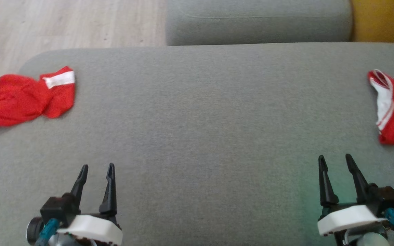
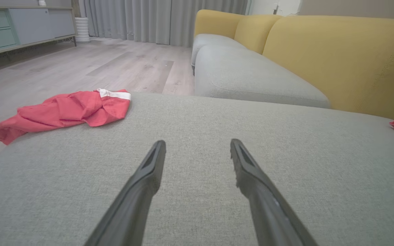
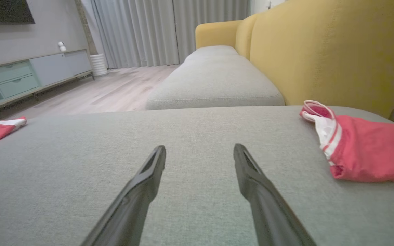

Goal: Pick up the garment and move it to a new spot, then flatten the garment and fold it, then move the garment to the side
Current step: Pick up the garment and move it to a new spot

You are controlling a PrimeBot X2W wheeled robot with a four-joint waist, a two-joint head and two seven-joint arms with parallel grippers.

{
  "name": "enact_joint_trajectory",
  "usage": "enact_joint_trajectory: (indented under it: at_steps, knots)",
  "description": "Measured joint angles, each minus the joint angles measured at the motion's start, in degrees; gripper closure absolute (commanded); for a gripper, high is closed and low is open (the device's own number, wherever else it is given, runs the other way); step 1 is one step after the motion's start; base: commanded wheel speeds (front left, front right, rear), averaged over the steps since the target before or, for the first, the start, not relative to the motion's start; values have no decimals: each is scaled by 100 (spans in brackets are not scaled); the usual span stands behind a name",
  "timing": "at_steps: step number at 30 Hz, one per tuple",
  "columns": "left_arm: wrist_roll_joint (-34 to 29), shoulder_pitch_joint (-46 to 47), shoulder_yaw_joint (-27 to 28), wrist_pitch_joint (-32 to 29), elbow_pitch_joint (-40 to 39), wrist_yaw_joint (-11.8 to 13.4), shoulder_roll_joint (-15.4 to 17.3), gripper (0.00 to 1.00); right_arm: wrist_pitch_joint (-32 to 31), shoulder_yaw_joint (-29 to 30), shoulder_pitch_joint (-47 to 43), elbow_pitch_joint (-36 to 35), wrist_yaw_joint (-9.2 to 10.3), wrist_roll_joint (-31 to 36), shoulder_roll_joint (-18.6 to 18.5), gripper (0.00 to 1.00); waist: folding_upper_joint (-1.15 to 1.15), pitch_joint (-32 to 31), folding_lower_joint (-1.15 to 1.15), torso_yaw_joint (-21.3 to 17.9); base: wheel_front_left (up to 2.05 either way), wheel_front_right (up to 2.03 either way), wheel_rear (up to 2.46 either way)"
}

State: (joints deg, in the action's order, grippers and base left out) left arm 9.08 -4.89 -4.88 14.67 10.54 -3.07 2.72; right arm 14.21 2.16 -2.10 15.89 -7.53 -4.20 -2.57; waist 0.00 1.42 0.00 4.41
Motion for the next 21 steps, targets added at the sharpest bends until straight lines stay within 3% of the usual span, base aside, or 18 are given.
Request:
enact_joint_trajectory:
  at_steps: [16, 21]
  knots:
    - [160, -92, -41, 0, -105, 110, 5, 0, 1, -434, -77, 41, 0, -14, 1, 0, 0, -42, 0, 1572, 0, 0, 0]
    - [240, -132, 8, 0, -212, 156, 7, 0, 1, -494, -65, 65, 0, 27, 1, 0, 0, 7, 0, 1877, 0, 0, 0]
